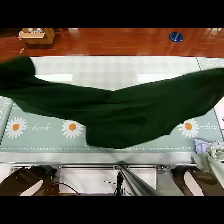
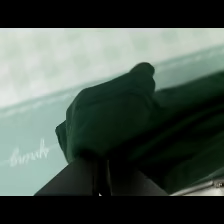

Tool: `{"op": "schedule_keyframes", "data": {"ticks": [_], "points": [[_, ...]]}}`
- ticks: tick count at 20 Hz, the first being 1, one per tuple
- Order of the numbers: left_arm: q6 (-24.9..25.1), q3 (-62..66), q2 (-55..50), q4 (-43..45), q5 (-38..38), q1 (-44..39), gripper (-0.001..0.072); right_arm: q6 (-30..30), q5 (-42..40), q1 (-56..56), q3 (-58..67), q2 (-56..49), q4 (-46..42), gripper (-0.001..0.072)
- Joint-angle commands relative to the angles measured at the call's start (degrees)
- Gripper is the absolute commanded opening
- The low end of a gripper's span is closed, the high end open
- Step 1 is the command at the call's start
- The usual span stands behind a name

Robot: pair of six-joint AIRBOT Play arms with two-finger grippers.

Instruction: Fold the shirts.

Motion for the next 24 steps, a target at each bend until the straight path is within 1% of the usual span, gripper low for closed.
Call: {"op": "schedule_keyframes", "data": {"ticks": [1,4,6,8,10,11,12,13,14,15,16,17,19,20,22,23,24], "points": [[-0.7,-16.46,-0.15,-1.03,5.6,-0.13,0.0027,-2.71,4.61,0.02,-1.73,-6.01,-5.62,0.003],[-0.74,-30.97,-2.67,-1.03,18.49,-0.13,0.0027,-5.97,2.6,0.0,-5.44,-13.35,-6.34,0.0031],[-0.72,-37.73,-5.38,-1.03,26.45,-0.13,0.0027,-7.48,-0.02,0.0,-7.21,-18.23,-7.56,0.0031],[-0.72,-41.81,-8.94,-1.03,32.81,-0.13,0.0028,-8.5,-3.13,0.02,-7.48,-23.02,-7.72,0.003],[-0.72,-42.91,-13.14,-1.03,38.12,-0.13,0.0029,-8.68,-5.68,0.02,-7.48,-27.32,-7.52,0.0031],[-0.7,-42.84,-14.99,-1.01,40.02,-0.13,0.0045,-8.68,-6.14,0.02,-7.48,-29.33,-7.48,0.0031],[-0.68,-42.82,-16.59,-0.96,41.44,0.0,0.014,-8.7,-6.14,0.02,-7.48,-31.01,-7.48,0.0031],[-0.66,-42.8,-17.62,-0.87,42.03,0.22,0.0292,-9.11,-6.19,0.0,-7.48,-32.5,-7.5,0.0031],[-0.61,-42.82,-18.05,-0.26,42.1,0.74,0.0416,-9.64,-6.25,0.0,-7.48,-33.55,-7.52,0.0031],[-0.46,-42.77,-17.88,1.42,41.83,1.57,0.0463,-10.23,-6.32,0.0,-7.48,-34.32,-7.56,0.0031],[-0.44,-42.53,-17.51,4.13,40.81,2.73,0.0463,-10.67,-6.88,0.0,-7.48,-34.75,-7.56,0.0031],[0.7,-42.05,-17.09,6.64,39.19,4.61,0.0462,-10.82,-7.58,0.0,-7.48,-34.91,-7.65,0.0031],[5.51,-41.64,-16.24,6.27,35.41,9.97,0.0457,-10.84,-8.68,-0.04,-7.48,-34.93,-8.83,0.0031],[8.02,-41.64,-16.04,3.37,33.51,13.79,0.0457,-10.86,-9.01,-0.04,-7.48,-34.93,-9.42,0.0031],[14.88,-41.77,-15.93,-9.7,31.76,22.88,0.046,-11.15,-9.14,-0.04,-7.48,-34.93,-9.75,0.0031],[17.94,-42.1,-15.91,-17.25,31.43,27.52,0.0485,-11.17,-9.25,-0.04,-7.48,-34.93,-9.68,0.0031],[20.98,-42.66,-15.91,-24.79,31.06,32.3,0.0598,-11.21,-9.27,-0.04,-7.48,-34.93,-9.68,0.0031]]}}
